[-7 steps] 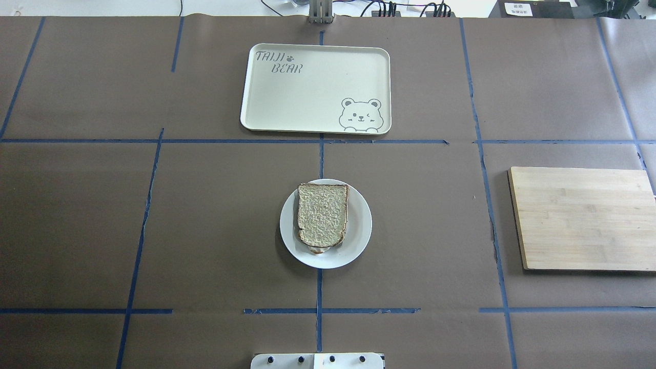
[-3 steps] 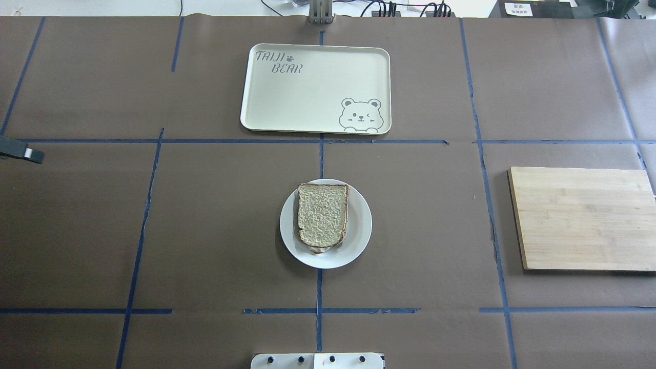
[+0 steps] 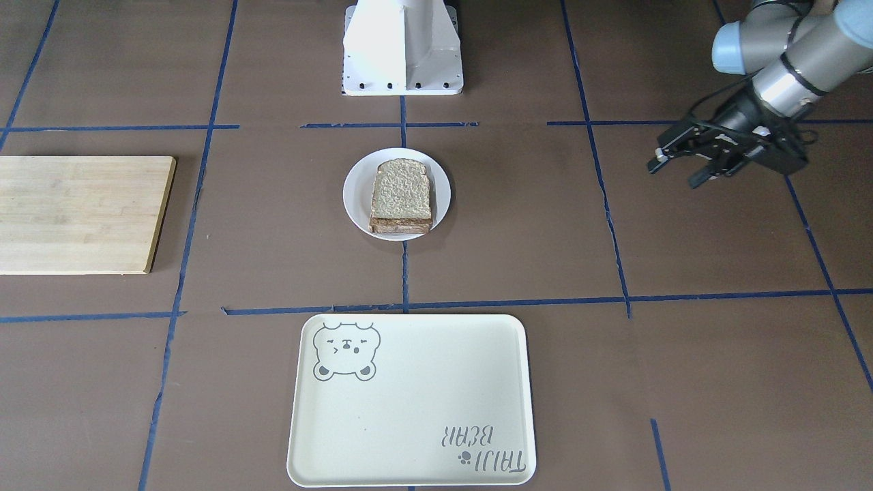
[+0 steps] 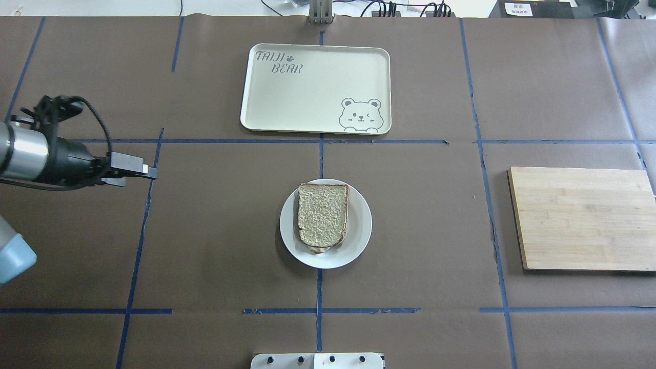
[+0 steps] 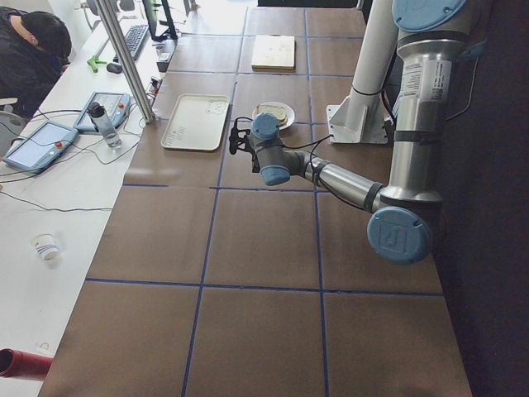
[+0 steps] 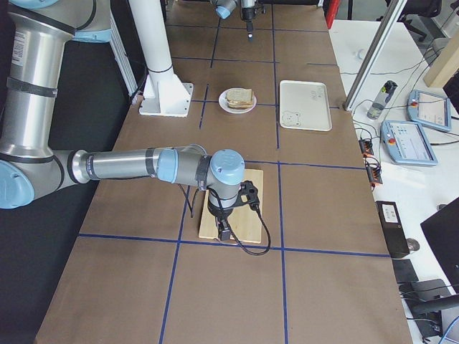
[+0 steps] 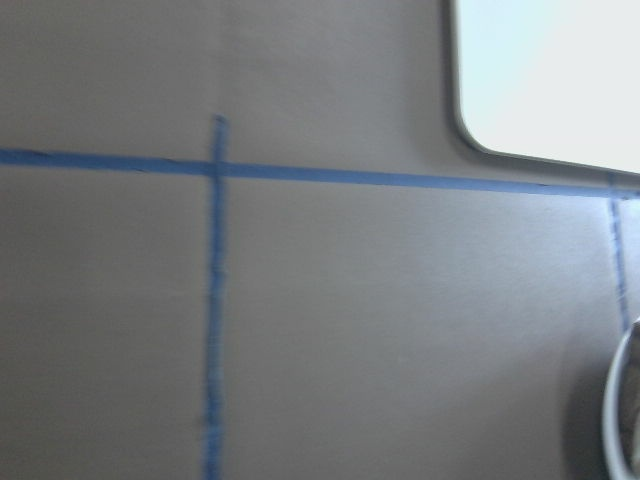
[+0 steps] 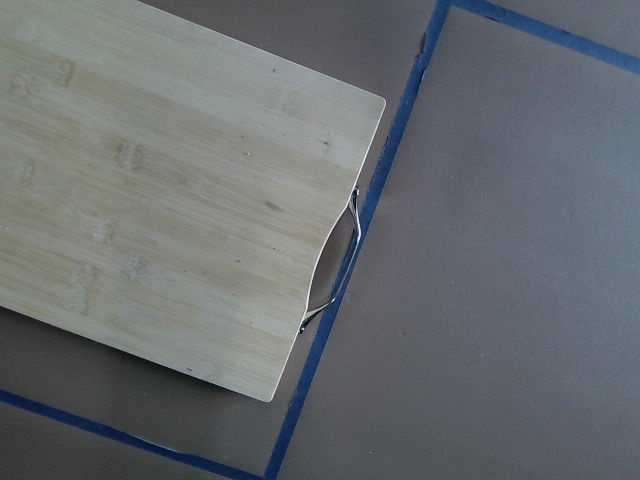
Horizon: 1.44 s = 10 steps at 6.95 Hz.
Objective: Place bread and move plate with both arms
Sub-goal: 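Reach the left gripper toward the plate rim nearest it and grip it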
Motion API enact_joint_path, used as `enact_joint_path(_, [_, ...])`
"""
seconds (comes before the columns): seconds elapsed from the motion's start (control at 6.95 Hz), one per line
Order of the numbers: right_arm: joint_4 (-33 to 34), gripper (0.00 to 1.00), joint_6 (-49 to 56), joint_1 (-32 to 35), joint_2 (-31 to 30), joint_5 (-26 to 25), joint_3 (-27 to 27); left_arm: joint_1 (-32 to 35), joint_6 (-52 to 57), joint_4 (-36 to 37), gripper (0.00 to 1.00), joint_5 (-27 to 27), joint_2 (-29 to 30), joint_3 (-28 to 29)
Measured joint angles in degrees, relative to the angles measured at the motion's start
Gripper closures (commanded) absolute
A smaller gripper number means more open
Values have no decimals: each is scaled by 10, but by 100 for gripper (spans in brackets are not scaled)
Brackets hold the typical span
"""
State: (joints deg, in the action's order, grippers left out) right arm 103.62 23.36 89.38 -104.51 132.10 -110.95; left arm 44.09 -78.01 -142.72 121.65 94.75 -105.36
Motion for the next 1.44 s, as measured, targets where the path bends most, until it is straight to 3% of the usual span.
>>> enact_joint_path(0.43, [0, 0, -1, 0, 0, 1, -2, -164, -127, -77, 0, -188, 78, 23])
enact_joint_path(0.72, [0, 0, -2, 0, 0, 1, -2, -208, -176, -165, 0, -258, 115, 80])
enact_joint_path(1.01, [0, 0, -2, 0, 1, 1, -1, -219, -195, -252, 2, -288, 134, 144])
enact_joint_path(1.44, [0, 0, -3, 0, 2, 1, -1, -232, -198, -275, 11, -295, 164, 201])
